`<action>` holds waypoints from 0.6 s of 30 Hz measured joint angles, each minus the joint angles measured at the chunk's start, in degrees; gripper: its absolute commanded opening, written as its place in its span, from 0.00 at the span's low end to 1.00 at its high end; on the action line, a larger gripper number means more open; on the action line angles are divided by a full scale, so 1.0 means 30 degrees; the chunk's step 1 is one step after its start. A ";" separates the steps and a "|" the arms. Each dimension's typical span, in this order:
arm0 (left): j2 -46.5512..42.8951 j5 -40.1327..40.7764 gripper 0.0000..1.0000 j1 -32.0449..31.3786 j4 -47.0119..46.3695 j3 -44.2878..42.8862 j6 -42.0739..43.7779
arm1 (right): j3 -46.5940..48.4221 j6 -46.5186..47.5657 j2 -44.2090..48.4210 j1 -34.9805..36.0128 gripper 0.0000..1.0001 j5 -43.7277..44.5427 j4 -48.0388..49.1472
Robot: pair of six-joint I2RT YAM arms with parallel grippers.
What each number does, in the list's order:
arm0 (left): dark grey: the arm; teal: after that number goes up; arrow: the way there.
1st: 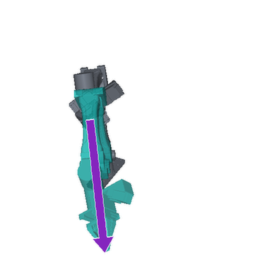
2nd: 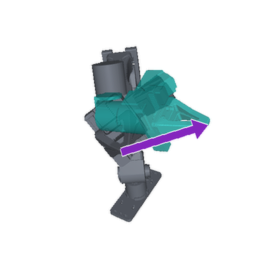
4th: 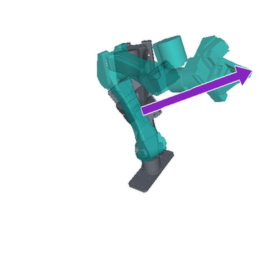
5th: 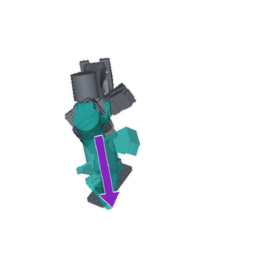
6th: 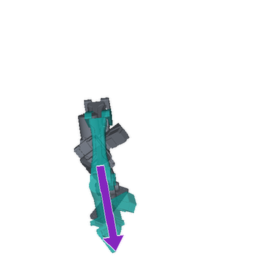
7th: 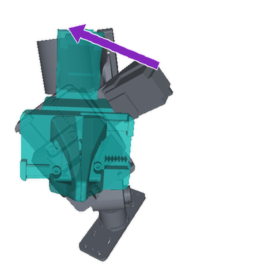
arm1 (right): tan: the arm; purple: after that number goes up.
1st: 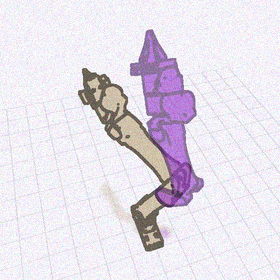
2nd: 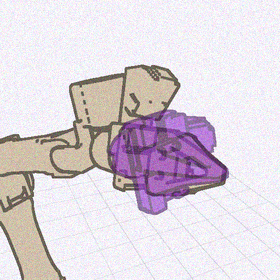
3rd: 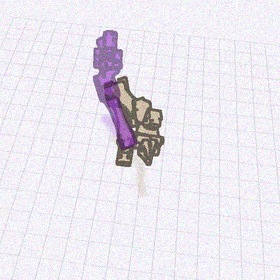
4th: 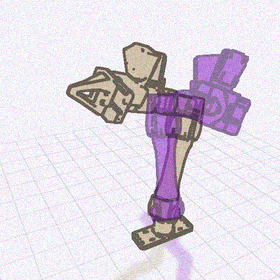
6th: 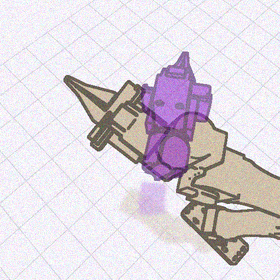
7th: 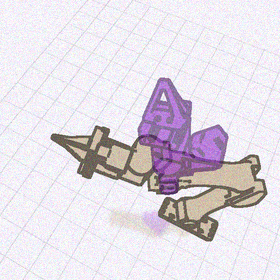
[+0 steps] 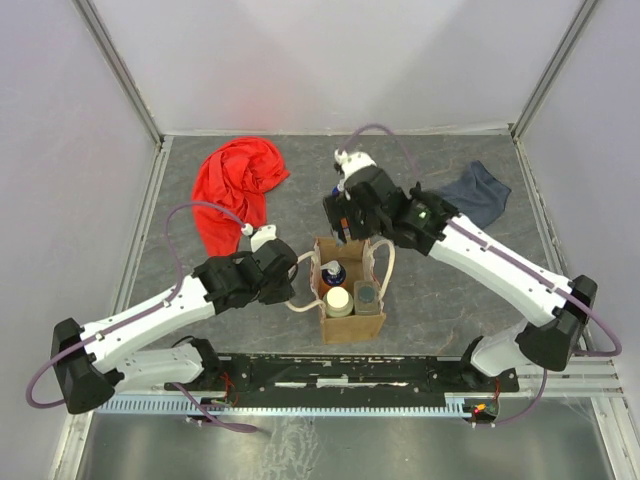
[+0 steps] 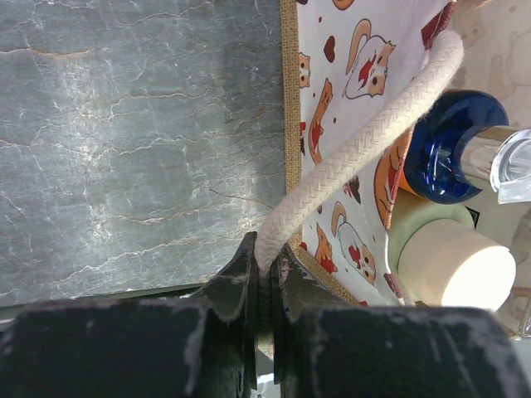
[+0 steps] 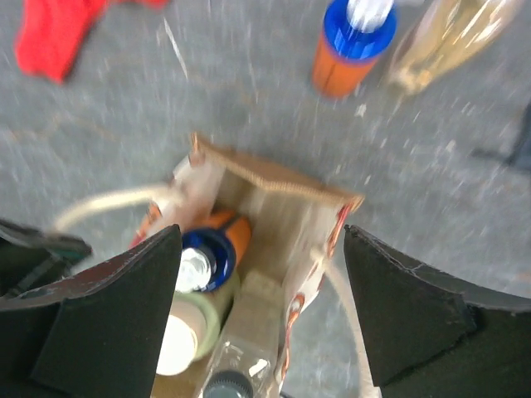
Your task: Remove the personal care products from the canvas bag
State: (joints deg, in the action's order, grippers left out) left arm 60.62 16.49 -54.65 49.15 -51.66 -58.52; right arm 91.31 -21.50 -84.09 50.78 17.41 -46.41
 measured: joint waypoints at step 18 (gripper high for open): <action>-0.1297 0.0641 0.10 0.0000 -0.0138 0.0393 -0.0211 | -0.5406 -0.0911 0.0168 0.1472 0.85 -0.3934 0.0954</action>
State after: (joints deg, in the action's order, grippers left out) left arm 56.73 18.41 -54.65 48.73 -50.48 -59.16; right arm 75.09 -24.23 -83.59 55.20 5.61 -43.55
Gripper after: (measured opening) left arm 0.094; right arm 0.852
